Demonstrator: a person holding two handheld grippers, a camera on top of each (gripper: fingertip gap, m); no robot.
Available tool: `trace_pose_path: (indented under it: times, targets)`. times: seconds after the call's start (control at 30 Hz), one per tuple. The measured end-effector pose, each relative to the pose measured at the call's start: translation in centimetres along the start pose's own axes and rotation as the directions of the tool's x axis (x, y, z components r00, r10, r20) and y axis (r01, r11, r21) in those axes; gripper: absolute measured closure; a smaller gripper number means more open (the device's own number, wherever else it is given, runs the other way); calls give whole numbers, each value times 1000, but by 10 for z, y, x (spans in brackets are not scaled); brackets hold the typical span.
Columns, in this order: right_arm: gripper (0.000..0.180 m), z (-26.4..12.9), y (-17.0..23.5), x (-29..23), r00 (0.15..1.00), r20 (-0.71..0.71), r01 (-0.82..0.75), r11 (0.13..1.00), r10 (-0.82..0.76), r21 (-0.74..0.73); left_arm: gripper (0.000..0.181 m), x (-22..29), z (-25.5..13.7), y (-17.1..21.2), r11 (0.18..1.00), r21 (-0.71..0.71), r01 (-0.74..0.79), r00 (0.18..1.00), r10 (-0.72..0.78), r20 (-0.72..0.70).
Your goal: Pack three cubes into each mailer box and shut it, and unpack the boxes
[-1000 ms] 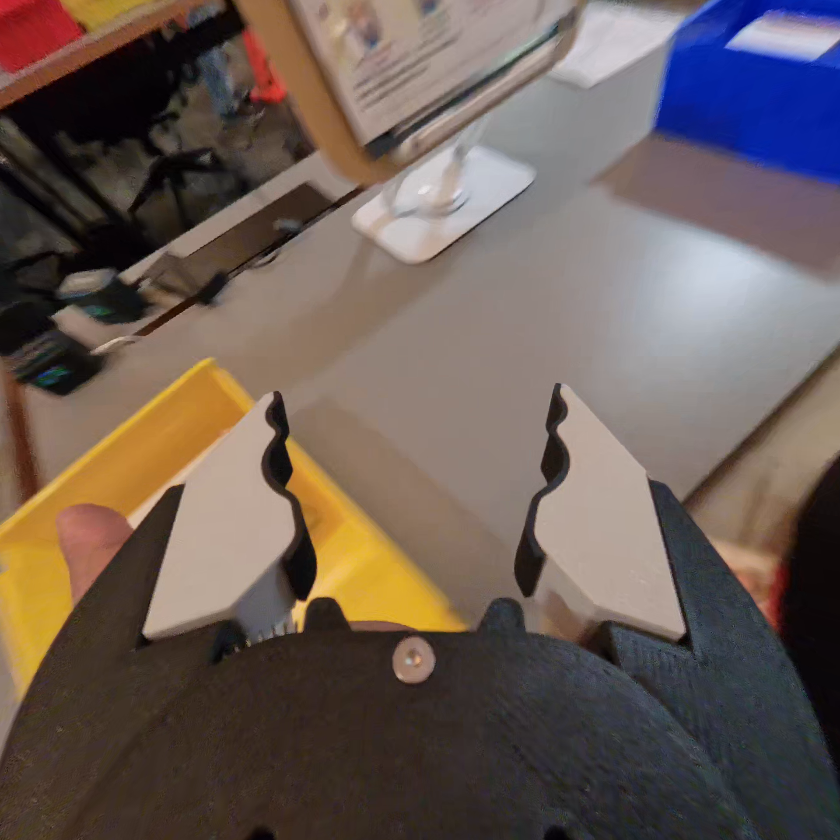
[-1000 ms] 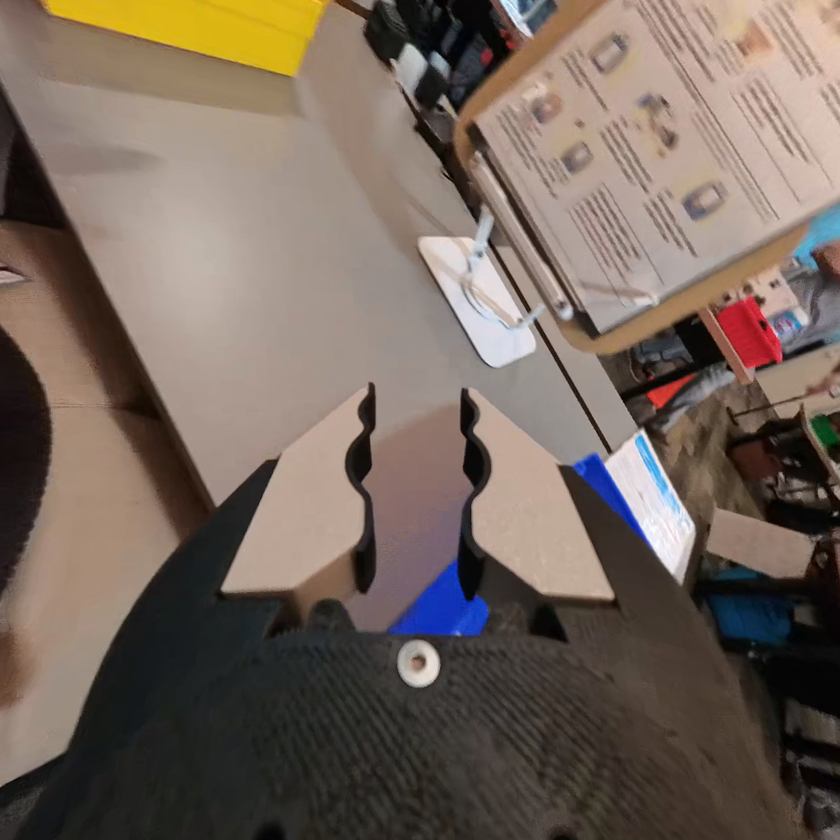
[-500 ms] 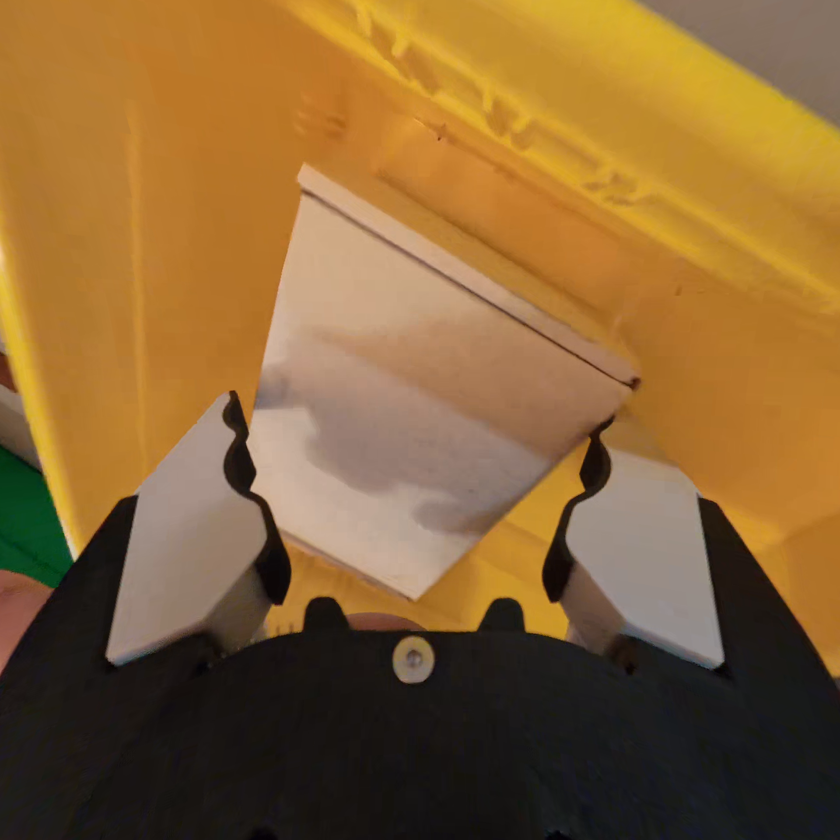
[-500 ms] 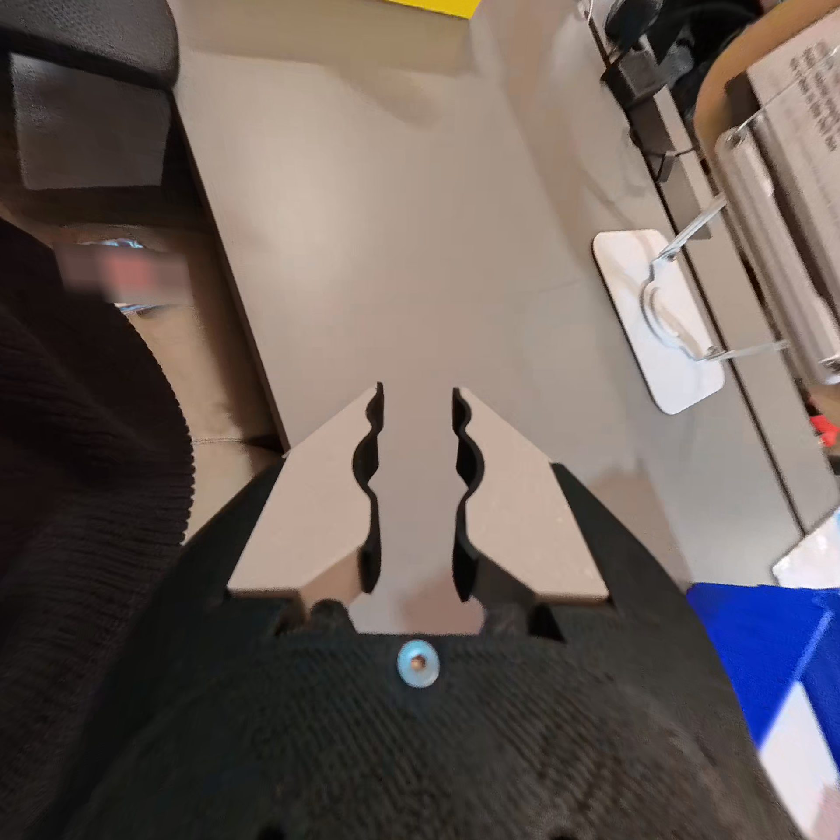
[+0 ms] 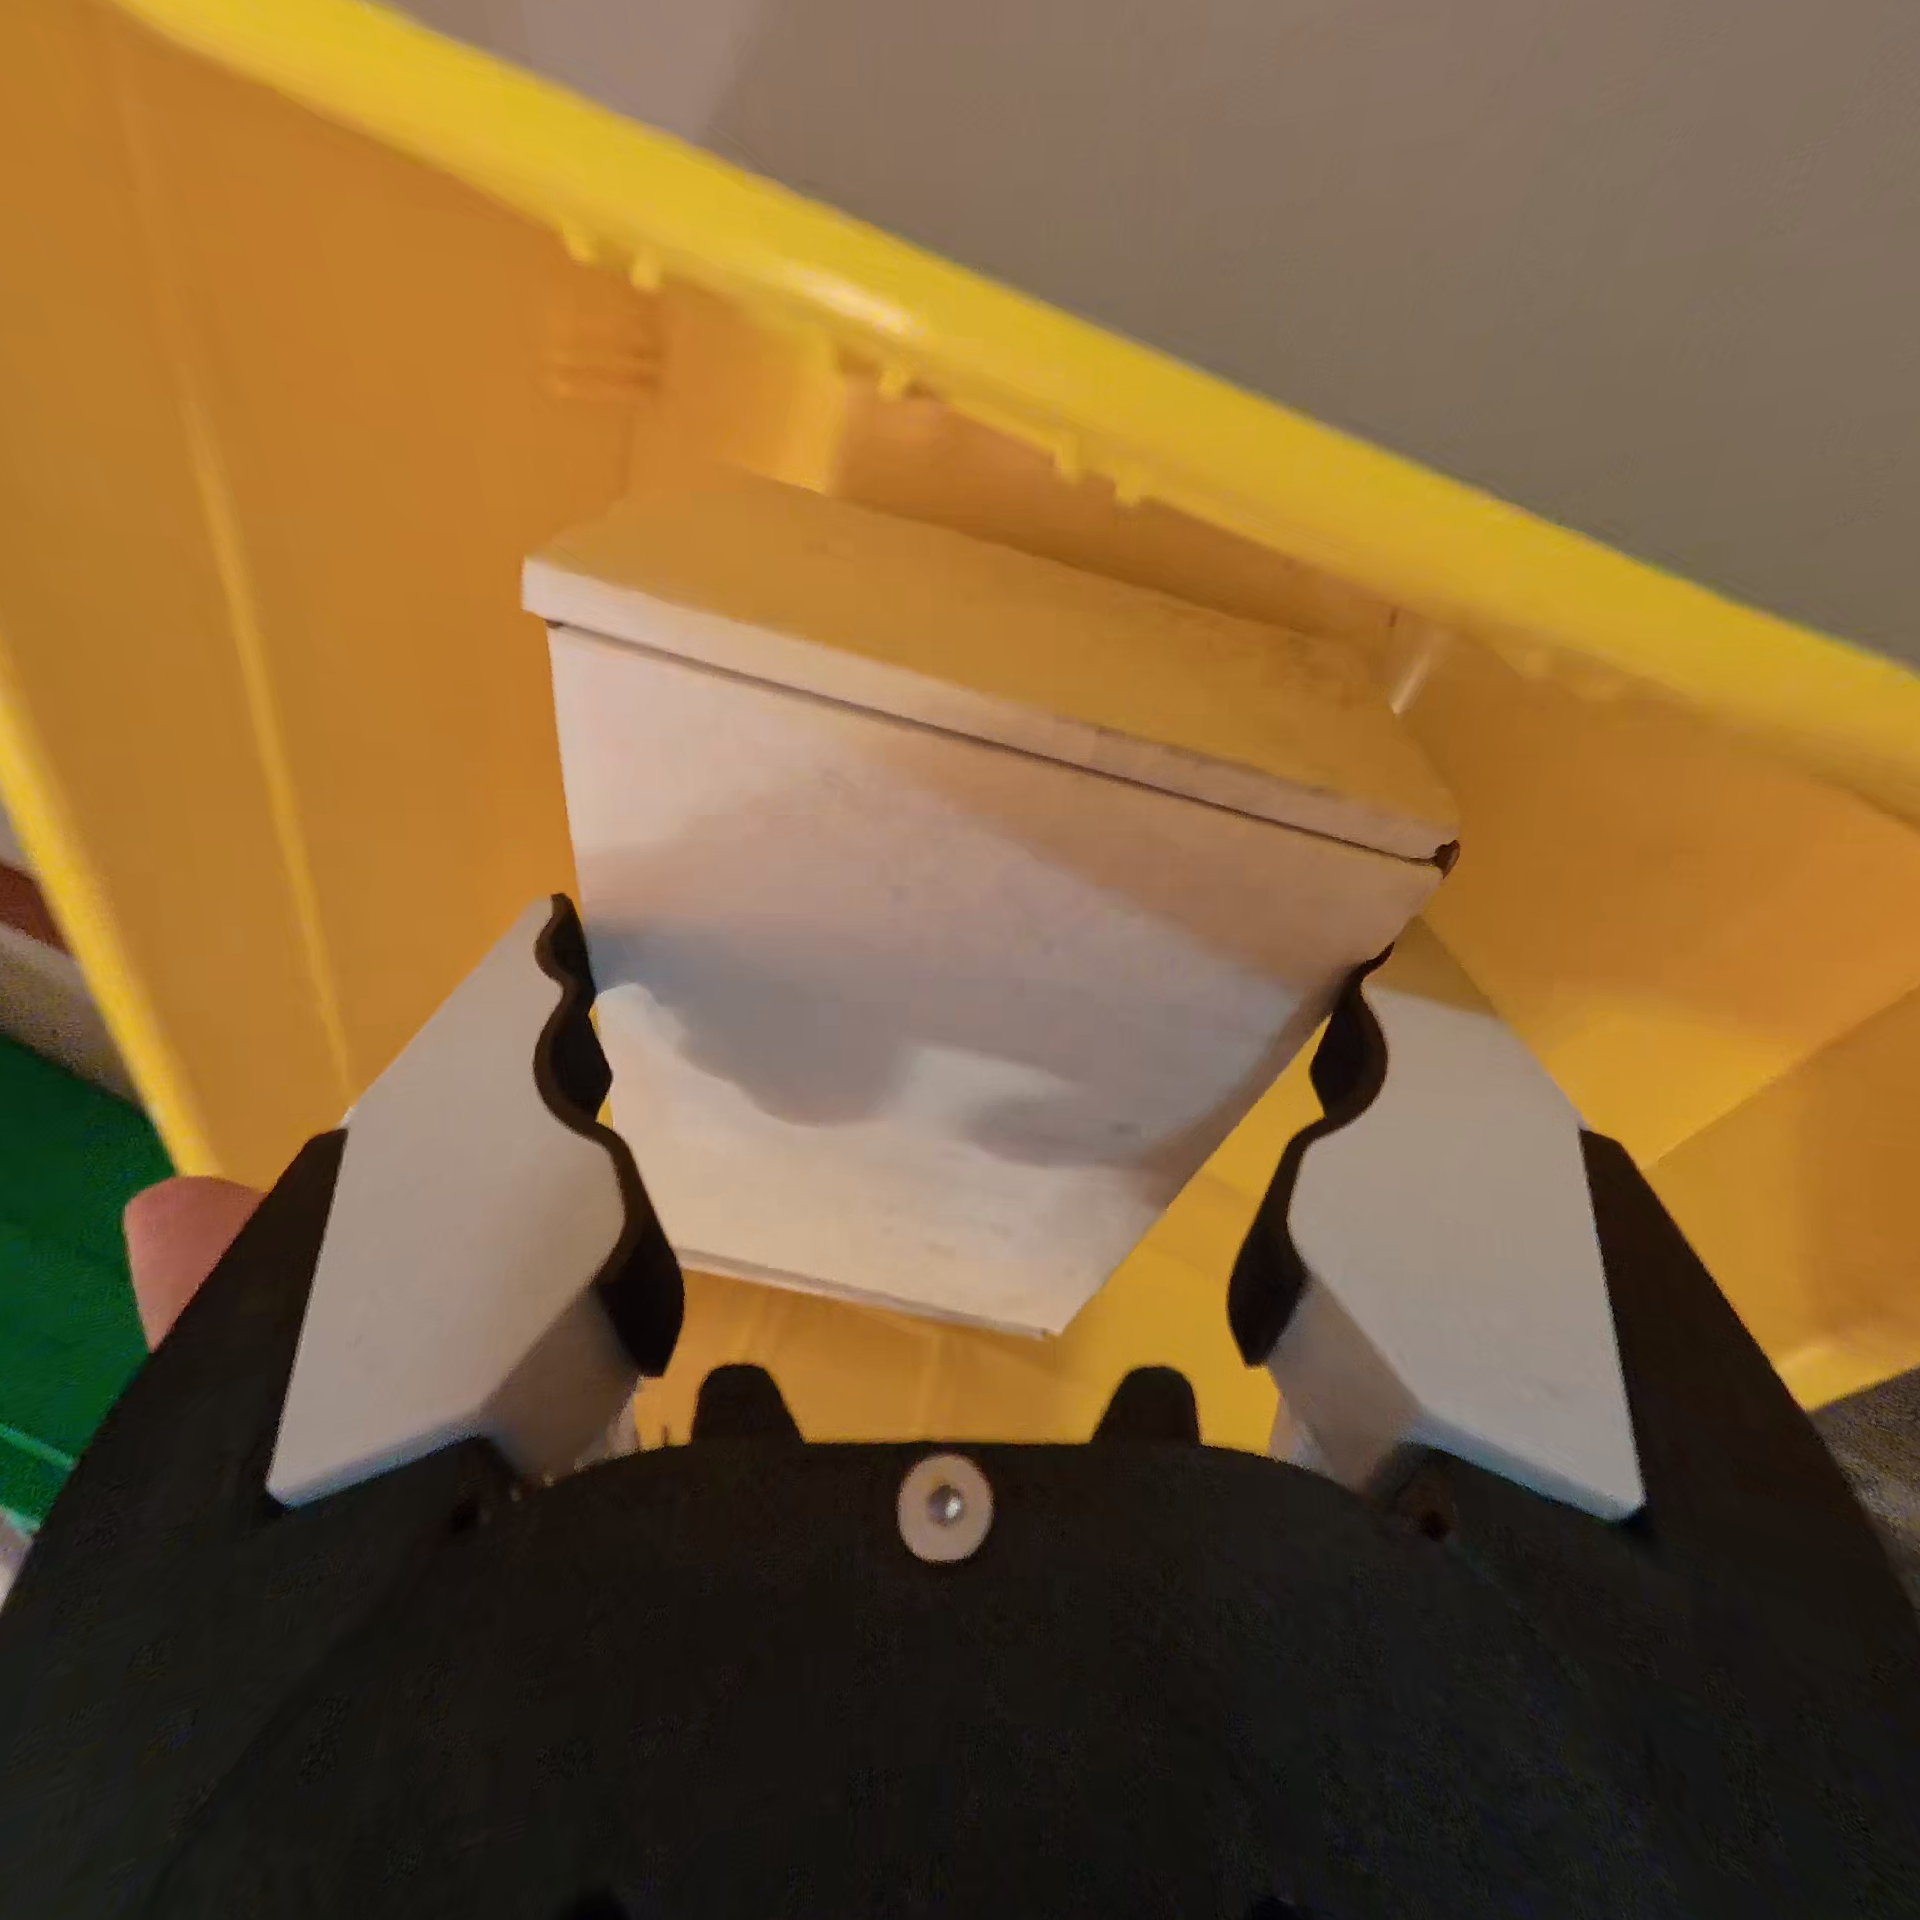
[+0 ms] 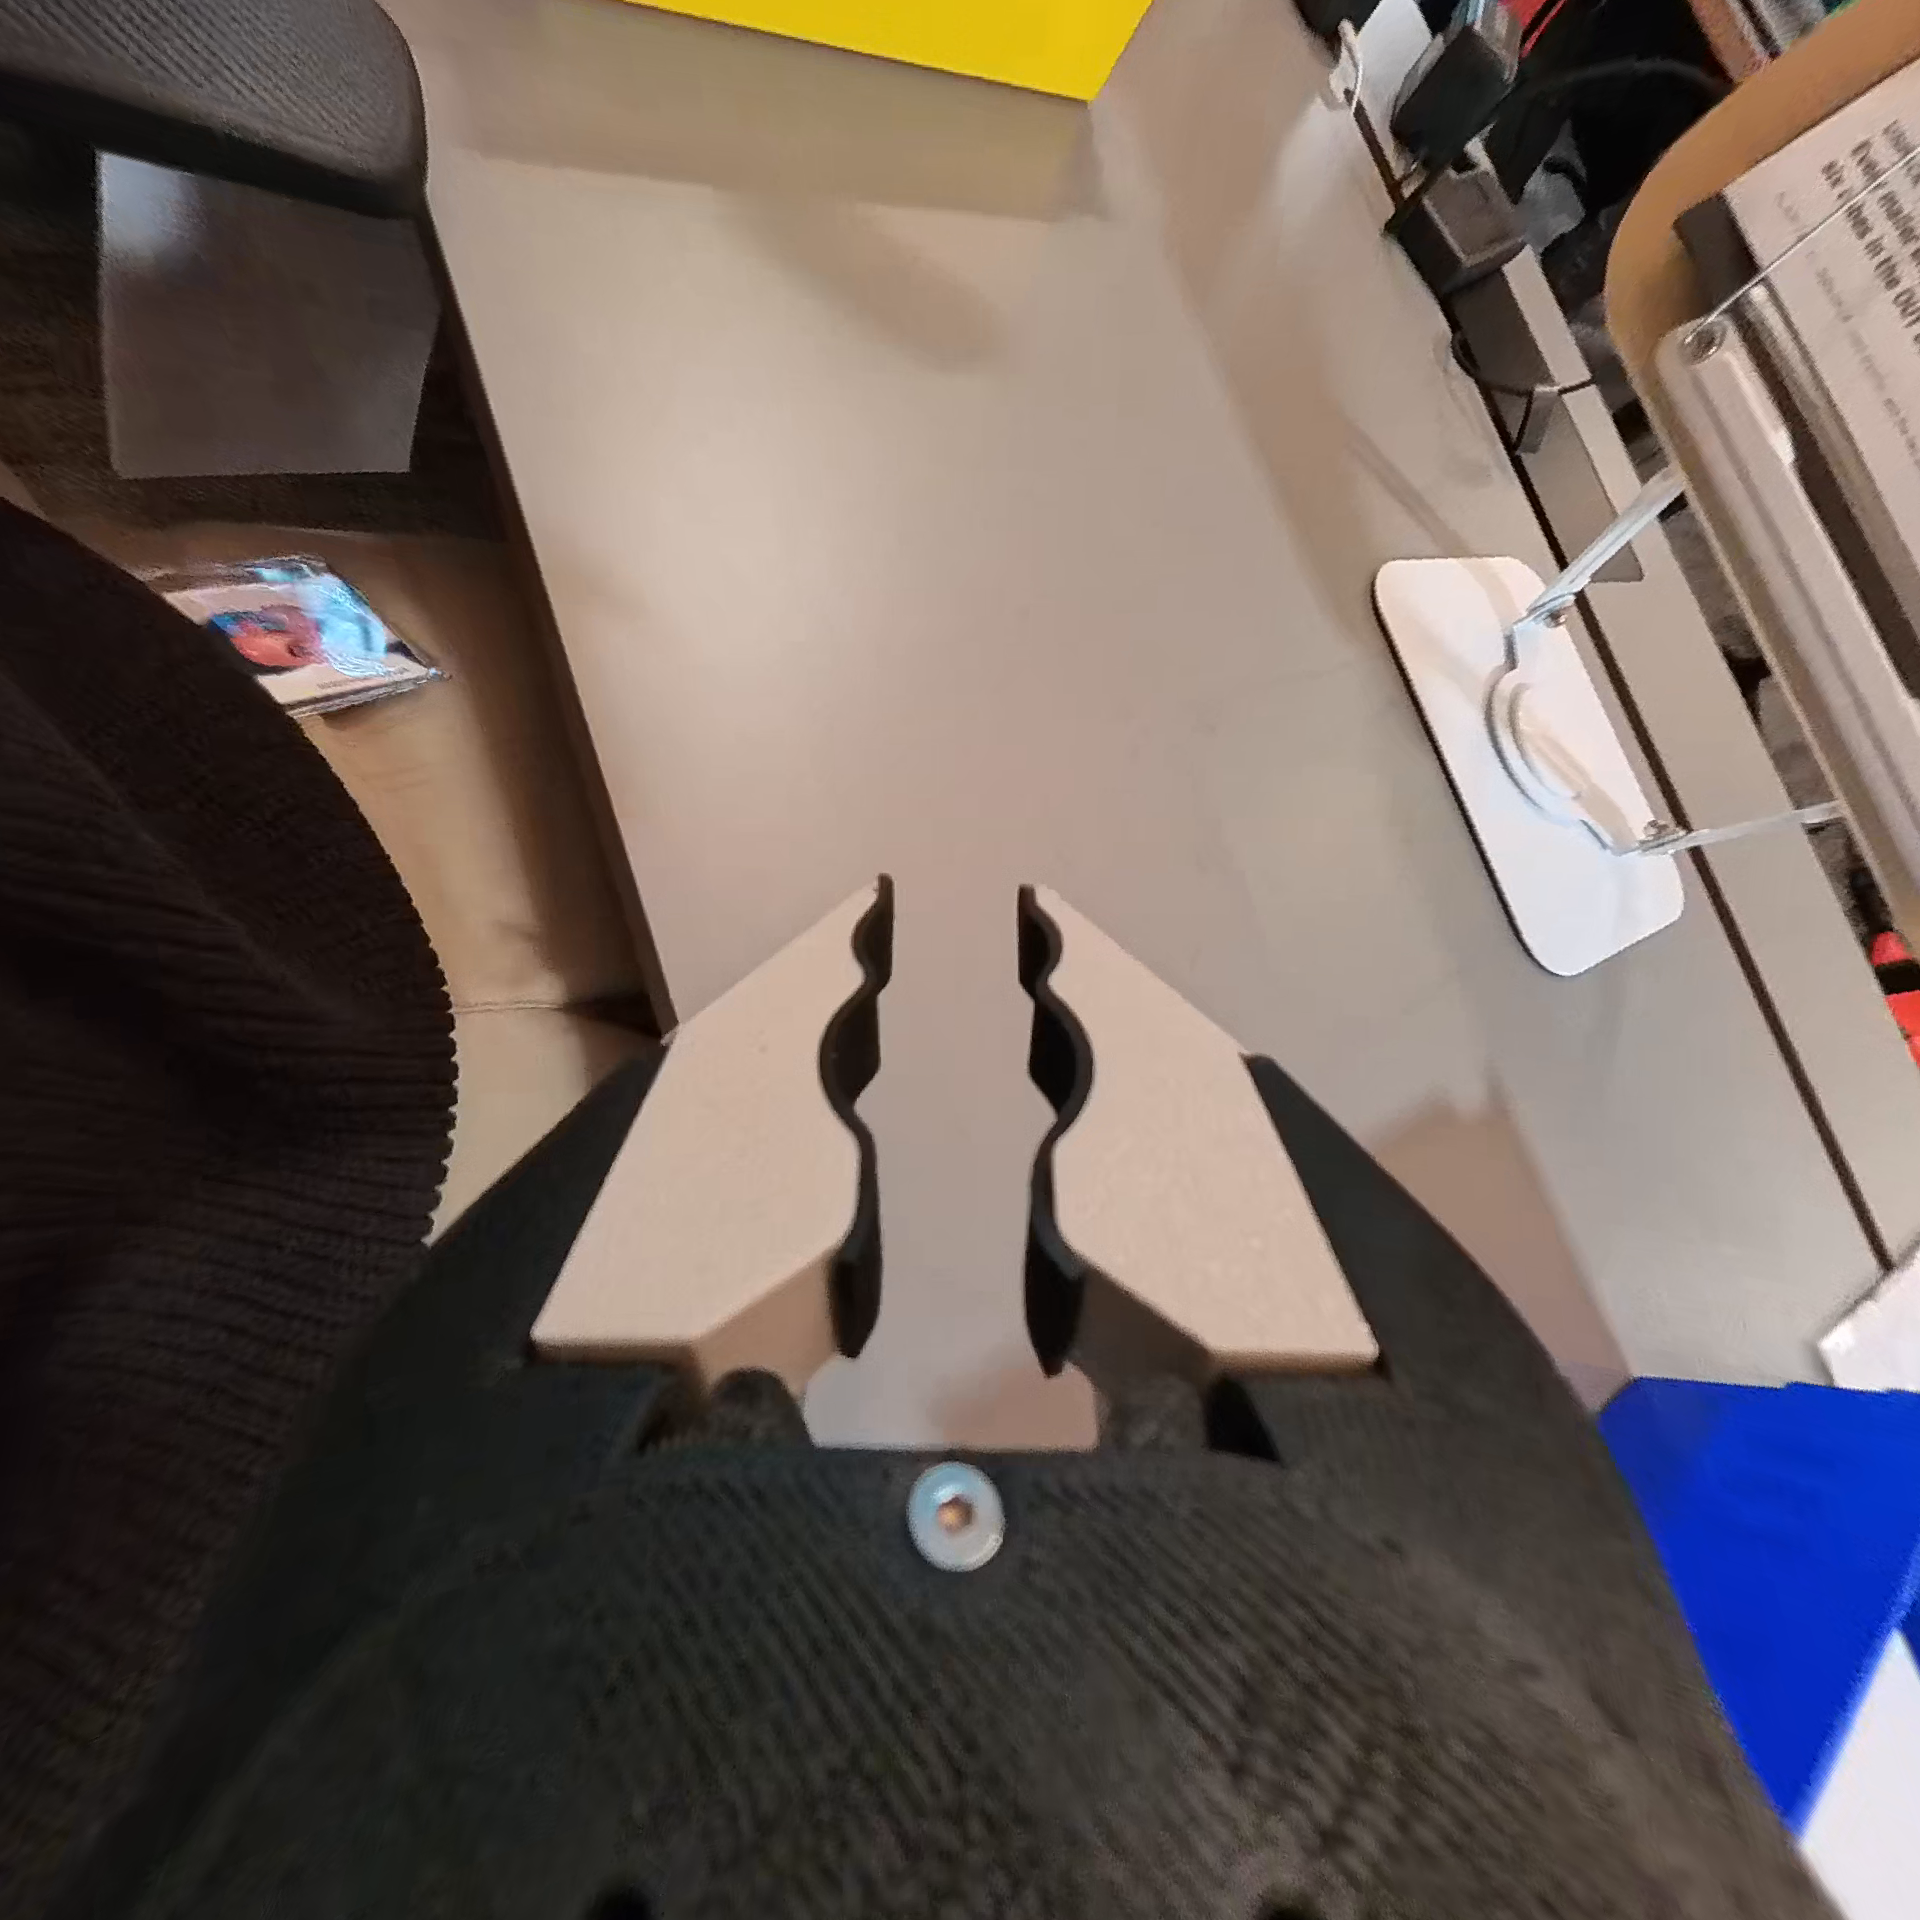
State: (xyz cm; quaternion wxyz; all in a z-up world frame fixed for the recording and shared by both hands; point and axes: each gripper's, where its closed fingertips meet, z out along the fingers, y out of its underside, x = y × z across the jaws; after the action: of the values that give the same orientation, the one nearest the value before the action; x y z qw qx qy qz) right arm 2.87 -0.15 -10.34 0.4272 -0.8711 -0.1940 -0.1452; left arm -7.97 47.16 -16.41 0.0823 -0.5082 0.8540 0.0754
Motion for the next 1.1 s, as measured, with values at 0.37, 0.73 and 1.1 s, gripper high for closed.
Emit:
trace_pose_path:
  times: [0.37, 0.73, 1.1]
  targets:
    - [159, -3, -11, 1, 999, -5, 46, 998, -46, 48, 48, 11, -116, 6, 993, 120, 17, 991, -33, 129]
    - [158, 9, -15, 5, 998, 31, 42, 993, -46, 110, 49, 132, -165, -143, 937, 168, -306, 952, 298, 69]
    - [156, 4, 33, 35, 999, -47, -24, 997, 27, 70, 53, 270, -71, -319, 819, 240, -521, 813, 562, -152]
